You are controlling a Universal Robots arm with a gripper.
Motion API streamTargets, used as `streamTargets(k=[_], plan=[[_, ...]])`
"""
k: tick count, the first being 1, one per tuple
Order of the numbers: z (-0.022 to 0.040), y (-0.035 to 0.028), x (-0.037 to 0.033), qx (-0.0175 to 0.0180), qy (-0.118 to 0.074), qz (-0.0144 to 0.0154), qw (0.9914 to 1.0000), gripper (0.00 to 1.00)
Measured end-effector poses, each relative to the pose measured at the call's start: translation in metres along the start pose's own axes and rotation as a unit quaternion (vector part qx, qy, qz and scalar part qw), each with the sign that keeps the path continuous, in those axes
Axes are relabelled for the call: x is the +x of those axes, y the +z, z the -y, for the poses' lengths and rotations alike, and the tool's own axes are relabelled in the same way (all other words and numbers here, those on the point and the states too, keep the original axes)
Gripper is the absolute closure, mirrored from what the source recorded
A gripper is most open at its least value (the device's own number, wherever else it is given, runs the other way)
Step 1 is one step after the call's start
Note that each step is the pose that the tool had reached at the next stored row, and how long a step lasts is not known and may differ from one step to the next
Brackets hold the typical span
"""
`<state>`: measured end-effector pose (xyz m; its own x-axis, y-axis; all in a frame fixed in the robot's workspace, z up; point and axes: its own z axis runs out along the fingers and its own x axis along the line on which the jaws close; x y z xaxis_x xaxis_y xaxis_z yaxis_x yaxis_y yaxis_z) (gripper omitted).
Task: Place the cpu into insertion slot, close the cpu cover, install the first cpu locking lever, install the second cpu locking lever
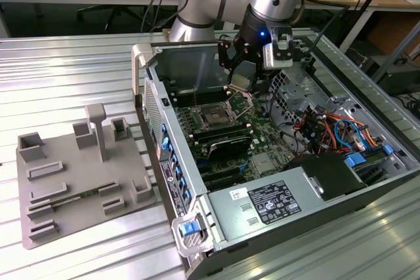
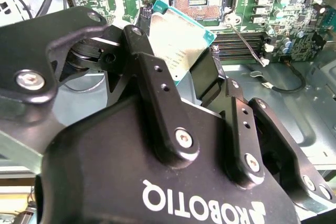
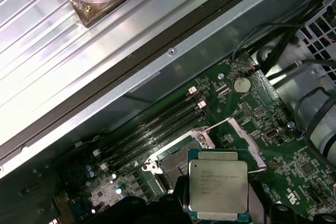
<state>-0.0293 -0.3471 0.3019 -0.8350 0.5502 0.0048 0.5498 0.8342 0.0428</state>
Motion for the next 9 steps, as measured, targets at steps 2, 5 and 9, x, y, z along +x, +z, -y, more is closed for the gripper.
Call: streamTargets(k=[2,5,9], plan=[[0.0000,0.0000,0.0000,0.0000,0.001,0.0000,1.00000,0.45],[0.0000,0.0000,0.0000,0.0000,0.002,0.0001,1.00000,0.45],[0.0000,0.0000,0.0000,0.0000,0.004,0.0002,0.99999,0.45]])
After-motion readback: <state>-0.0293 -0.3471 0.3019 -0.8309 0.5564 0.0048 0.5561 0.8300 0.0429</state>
